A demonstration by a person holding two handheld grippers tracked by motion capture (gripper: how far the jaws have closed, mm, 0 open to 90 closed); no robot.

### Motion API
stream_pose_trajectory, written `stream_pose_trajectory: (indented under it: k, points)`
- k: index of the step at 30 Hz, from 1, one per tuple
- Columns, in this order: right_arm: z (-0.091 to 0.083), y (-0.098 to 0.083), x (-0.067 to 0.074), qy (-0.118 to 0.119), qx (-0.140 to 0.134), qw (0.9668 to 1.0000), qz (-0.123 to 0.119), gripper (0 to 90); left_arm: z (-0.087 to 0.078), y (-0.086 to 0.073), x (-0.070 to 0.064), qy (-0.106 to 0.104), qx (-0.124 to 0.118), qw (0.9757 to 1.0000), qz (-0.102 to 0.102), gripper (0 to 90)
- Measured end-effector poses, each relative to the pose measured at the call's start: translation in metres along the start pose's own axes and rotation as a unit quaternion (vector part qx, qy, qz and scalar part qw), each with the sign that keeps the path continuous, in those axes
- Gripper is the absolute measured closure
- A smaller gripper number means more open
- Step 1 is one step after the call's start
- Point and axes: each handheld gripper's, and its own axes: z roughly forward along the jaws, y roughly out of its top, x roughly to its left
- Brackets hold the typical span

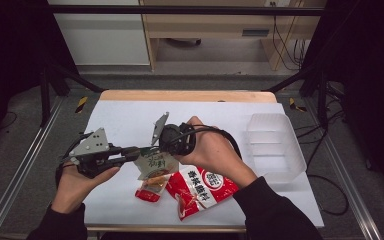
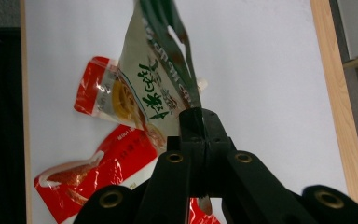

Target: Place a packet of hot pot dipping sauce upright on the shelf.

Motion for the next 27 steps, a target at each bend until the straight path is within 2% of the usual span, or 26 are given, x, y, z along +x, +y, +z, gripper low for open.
stream_pose_trajectory:
  k: [1,5,11,12,13,14,15,16,17,22,23,25,26,27]
  points:
    - [-0.001,-0.001,-0.001,-0.002,0.005,1.0000,0.004,90.0,0.000,-0.002,0.003,-0.005,-0.016,0.9998,-0.013,68.8]
    - [-0.010,-0.009,-0.011,-0.020,0.009,0.9997,0.011,90.0,0.000,-0.007,0.008,0.010,-0.019,0.9995,-0.025,48.5]
    - [-0.028,-0.030,-0.028,-0.048,0.008,0.9982,0.033,90.0,0.004,-0.025,0.020,0.042,-0.010,0.9981,-0.043,31.3]
    - [-0.031,-0.034,-0.030,-0.053,0.009,0.9979,0.037,90.0,0.004,-0.025,0.020,0.042,-0.010,0.9981,-0.043,29.1]
    - [-0.034,-0.039,-0.033,-0.059,0.007,0.9975,0.038,90.0,0.005,-0.034,0.025,0.056,-0.005,0.9970,-0.052,26.8]
    - [-0.034,-0.039,-0.033,-0.059,0.007,0.9975,0.038,90.0,0.005,-0.034,0.025,0.056,-0.005,0.9970,-0.052,24.2]
    - [-0.041,-0.048,-0.038,-0.070,0.005,0.9961,0.054,90.0,0.008,-0.043,0.030,0.066,-0.002,0.9956,-0.067,21.3]
    - [-0.041,-0.048,-0.038,-0.070,0.005,0.9961,0.054,90.0,0.008,-0.043,0.030,0.066,-0.002,0.9956,-0.067,18.9]
    - [-0.049,-0.059,-0.044,-0.083,0.003,0.9943,0.066,90.0,0.010,-0.053,0.035,0.075,0.002,0.9940,-0.080,16.3]
    - [-0.067,-0.085,-0.060,-0.117,-0.002,0.9887,0.093,90.0,0.012,-0.076,0.042,0.089,0.008,0.9902,-0.108,10.1]
    - [-0.071,-0.090,-0.063,-0.126,-0.002,0.9871,0.099,90.0,0.012,-0.080,0.042,0.097,0.009,0.9886,-0.115,8.9]
    - [-0.077,-0.101,-0.070,-0.144,-0.002,0.9837,0.108,90.0,0.011,-0.088,0.044,0.128,0.012,0.9838,-0.125,3.5]
    - [-0.080,-0.106,-0.073,-0.152,-0.001,0.9823,0.110,89.9,0.010,-0.092,0.045,0.142,0.014,0.9813,-0.130,4.2]
    - [-0.083,-0.111,-0.076,-0.160,-0.001,0.9804,0.115,90.0,0.010,-0.092,0.045,0.142,0.014,0.9813,-0.130,4.7]
